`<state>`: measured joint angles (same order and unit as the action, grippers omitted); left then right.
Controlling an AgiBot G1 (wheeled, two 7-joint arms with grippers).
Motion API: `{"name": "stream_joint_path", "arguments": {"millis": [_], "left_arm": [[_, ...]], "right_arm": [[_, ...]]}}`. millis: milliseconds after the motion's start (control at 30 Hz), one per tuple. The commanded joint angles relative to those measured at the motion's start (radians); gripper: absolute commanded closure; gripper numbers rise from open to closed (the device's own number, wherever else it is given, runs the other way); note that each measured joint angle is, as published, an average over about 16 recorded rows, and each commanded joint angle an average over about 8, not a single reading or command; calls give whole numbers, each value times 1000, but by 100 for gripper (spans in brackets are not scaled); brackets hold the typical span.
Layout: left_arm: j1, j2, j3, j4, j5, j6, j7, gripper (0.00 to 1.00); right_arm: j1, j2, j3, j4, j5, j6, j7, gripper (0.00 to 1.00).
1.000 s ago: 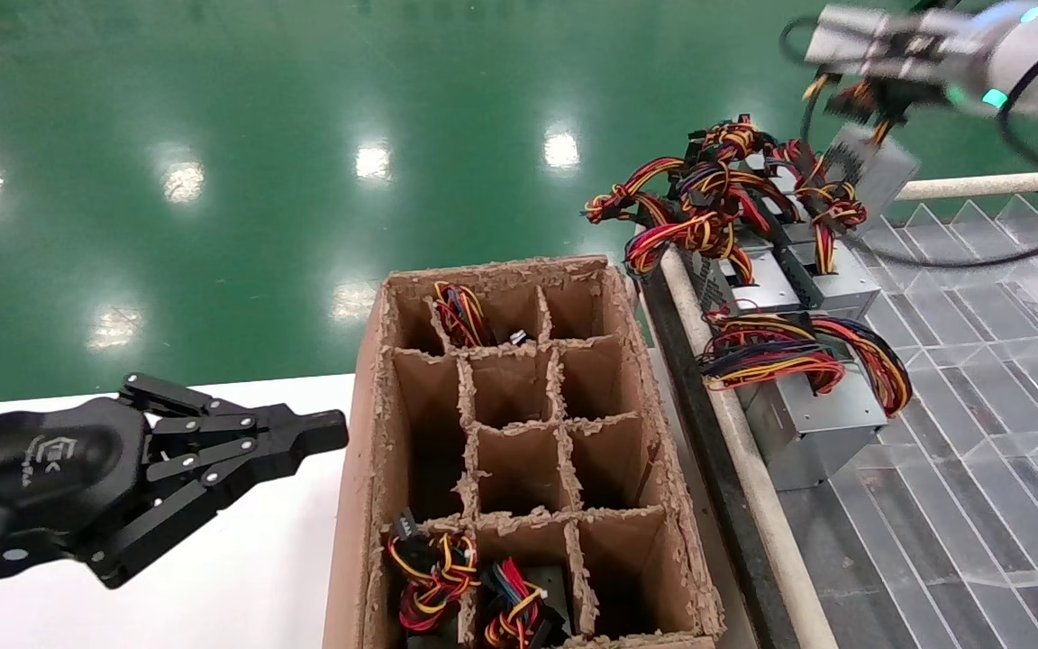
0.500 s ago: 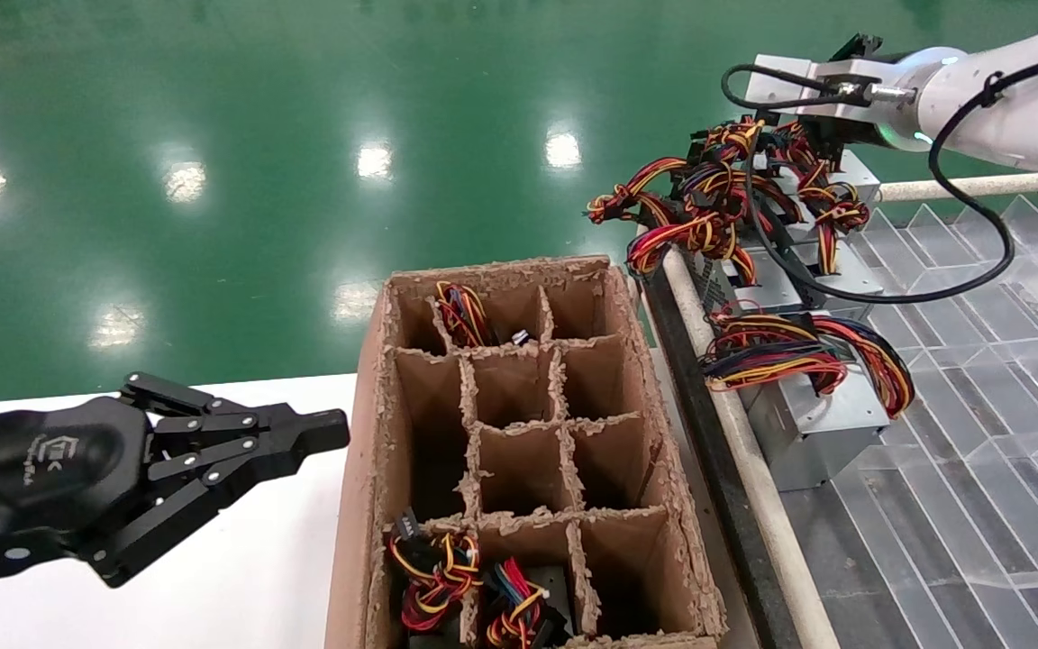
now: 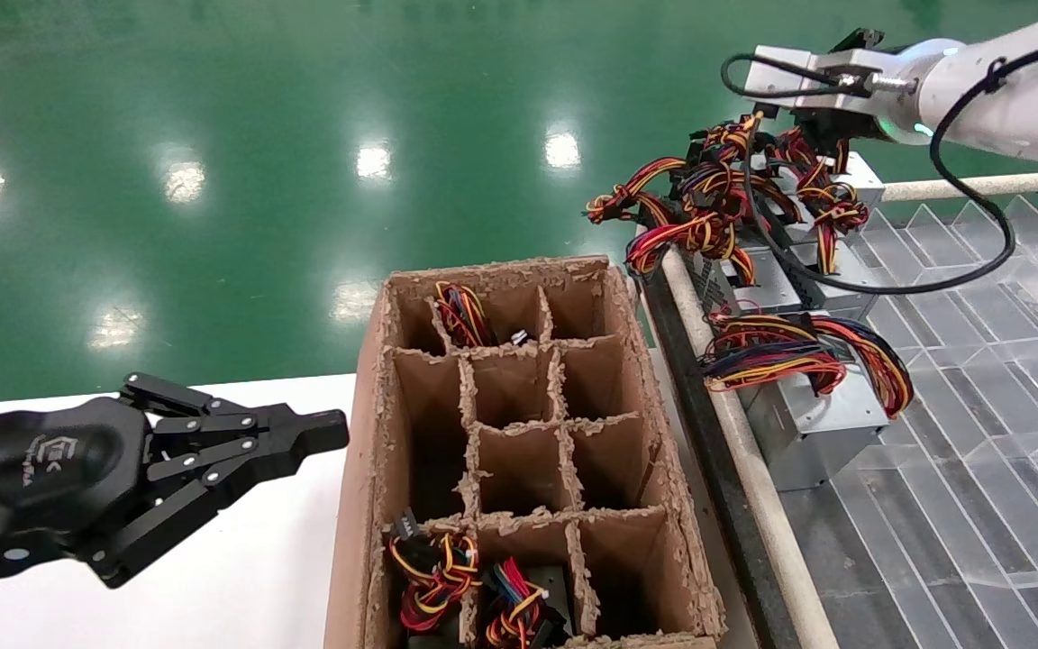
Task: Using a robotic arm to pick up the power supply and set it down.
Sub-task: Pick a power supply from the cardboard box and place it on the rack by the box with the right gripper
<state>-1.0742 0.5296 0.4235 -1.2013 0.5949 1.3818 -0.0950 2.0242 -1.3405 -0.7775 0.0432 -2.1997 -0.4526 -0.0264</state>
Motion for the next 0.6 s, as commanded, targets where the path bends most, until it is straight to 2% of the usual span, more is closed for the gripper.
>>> {"name": "stream_joint_path", "arguments": {"millis": [33, 300, 600], "left_arm": [[0, 0, 0, 0, 0, 0, 0, 100], [0, 0, 0, 0, 0, 0, 0, 100], [0, 0, 0, 0, 0, 0, 0, 100]], "right_arm": [[3, -1, 3, 2, 5, -8, 6, 0], [31, 6, 60, 21, 95, -80, 36, 0], [35, 41, 143, 77, 239, -189, 12, 0]]}}
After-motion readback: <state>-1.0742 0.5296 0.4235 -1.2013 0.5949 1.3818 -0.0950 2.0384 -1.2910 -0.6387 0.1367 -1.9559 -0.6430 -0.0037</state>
